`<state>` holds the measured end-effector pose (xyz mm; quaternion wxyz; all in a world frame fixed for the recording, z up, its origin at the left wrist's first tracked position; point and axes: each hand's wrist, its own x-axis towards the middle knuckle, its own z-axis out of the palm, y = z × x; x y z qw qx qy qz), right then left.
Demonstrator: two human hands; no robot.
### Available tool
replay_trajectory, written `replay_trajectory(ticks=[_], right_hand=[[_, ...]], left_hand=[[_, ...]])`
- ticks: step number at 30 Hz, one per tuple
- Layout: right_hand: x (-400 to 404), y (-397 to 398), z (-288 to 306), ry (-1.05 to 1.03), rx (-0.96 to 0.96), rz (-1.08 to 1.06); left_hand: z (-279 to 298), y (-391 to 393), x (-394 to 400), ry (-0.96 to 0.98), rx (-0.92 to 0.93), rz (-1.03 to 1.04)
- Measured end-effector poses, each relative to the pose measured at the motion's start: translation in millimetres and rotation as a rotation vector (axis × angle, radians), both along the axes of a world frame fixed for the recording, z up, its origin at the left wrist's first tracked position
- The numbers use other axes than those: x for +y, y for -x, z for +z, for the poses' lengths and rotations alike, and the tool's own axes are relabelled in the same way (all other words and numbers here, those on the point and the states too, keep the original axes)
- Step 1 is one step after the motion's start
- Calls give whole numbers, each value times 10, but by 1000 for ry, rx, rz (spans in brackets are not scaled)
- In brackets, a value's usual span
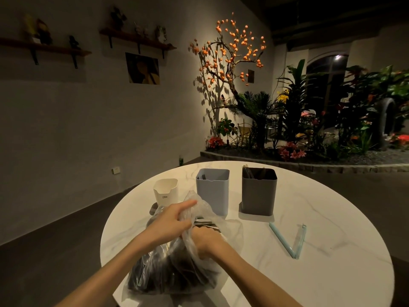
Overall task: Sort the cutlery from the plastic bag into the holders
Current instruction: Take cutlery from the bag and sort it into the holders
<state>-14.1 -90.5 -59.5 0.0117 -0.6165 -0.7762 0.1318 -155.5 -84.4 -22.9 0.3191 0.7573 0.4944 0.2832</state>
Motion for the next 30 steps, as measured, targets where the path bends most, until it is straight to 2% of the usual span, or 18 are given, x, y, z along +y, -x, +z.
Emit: replay_trajectory(ticks=[4,13,18,21,25,30], right_hand=[[-79,106,4,-5,-41,-13],[-144,151,120,32,105,-8],[-96,101,235,-9,-92,-16],[-100,15,369,-140,-107,-4],[-133,-138,525,-201,-202,81],[-238,-523,815,-146,-260,72]], left_hand=[[-37,-8,-31,5,11,-1],[-6,75,-84,5,-124,22],[4,126,-57,-14,-102,45],[23,146,-40,1,-143,42],[6,108,-32,-38,-73,87],[-58,4,21,-34,-71,155]])
